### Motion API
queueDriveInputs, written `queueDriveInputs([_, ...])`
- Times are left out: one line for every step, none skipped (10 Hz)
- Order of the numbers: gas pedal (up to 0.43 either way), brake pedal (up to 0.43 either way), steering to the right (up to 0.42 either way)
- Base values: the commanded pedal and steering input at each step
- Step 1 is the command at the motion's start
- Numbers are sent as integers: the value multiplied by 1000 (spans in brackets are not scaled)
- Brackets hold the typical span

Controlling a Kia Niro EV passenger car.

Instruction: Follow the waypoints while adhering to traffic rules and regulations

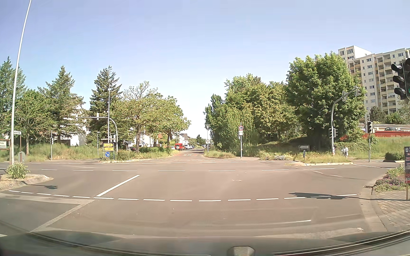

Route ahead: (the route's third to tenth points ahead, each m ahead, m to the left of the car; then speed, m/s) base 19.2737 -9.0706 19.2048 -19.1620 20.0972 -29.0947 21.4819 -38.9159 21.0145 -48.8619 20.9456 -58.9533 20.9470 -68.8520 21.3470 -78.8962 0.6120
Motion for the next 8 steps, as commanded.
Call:
queueDriveInputs([138,24,90])
queueDriveInputs([150,24,90])
queueDriveInputs([150,24,90])
queueDriveInputs([157,24,90])
queueDriveInputs([157,24,90])
queueDriveInputs([157,24,90])
queueDriveInputs([157,24,90])
queueDriveInputs([157,18,90])
